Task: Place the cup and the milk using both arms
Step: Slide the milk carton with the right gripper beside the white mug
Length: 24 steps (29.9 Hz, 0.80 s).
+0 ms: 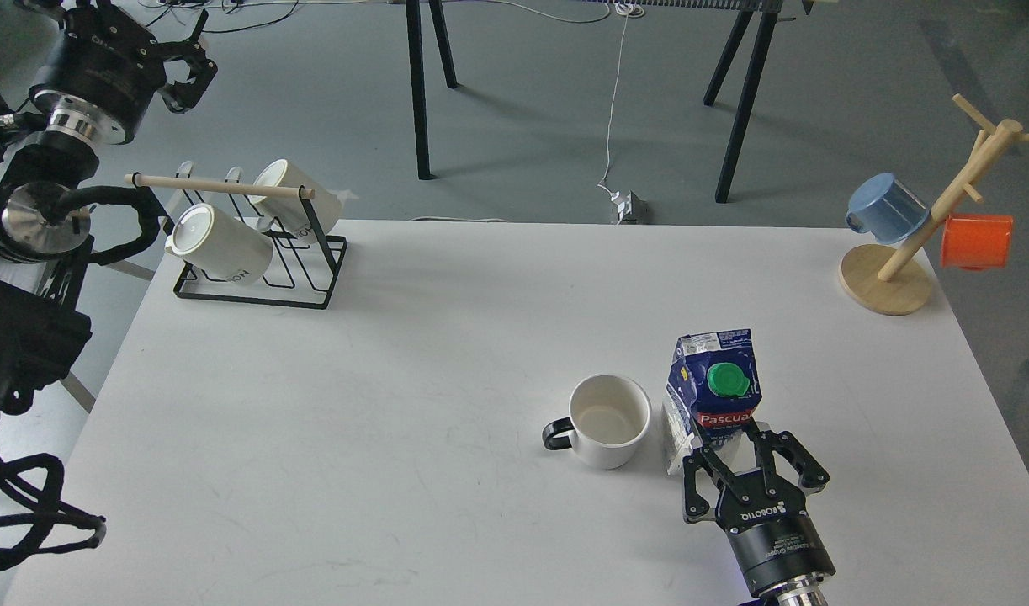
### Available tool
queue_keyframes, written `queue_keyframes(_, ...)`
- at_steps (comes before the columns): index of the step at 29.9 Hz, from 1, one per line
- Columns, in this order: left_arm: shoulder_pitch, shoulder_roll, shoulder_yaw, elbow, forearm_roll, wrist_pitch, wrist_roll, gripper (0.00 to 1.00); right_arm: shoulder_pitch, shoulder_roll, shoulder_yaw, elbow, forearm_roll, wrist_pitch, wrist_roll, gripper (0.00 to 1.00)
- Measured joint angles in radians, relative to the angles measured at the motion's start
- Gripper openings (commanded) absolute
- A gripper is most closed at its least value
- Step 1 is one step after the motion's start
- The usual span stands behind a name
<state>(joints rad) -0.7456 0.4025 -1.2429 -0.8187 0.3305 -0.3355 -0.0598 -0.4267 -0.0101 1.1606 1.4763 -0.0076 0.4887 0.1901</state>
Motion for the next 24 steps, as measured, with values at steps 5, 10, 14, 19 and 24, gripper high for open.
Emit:
queue_keyframes(5,0.0,0.001,0.0,0.005,0.0,0.0,0.0,1.0,0.011,0.009,-0.002,-0.017,-0.01,0.0,0.0,0.49)
queue_keyframes(10,-0.004,0.001,0.0,0.008,0.0,-0.001,0.0,1.0,0.012,0.01,-0.025,-0.013,-0.011,0.0,0.0,0.5)
queue_keyframes(14,-0.008,0.001,0.0,0.009,0.001,-0.001,0.0,1.0,0.025,0.01,-0.038,-0.015,-0.033,0.0,0.0,0.51)
queue_keyframes(19,-0.009,0.003,0.0,0.009,0.001,-0.001,0.0,1.0,0.052,0.01,-0.047,-0.05,-0.06,0.0,0.0,0.52)
queue_keyframes(24,-0.005,0.004,0.0,0.009,0.001,-0.002,0.0,1.0,0.062,0.01,-0.049,-0.061,-0.061,0.0,0.0,0.64)
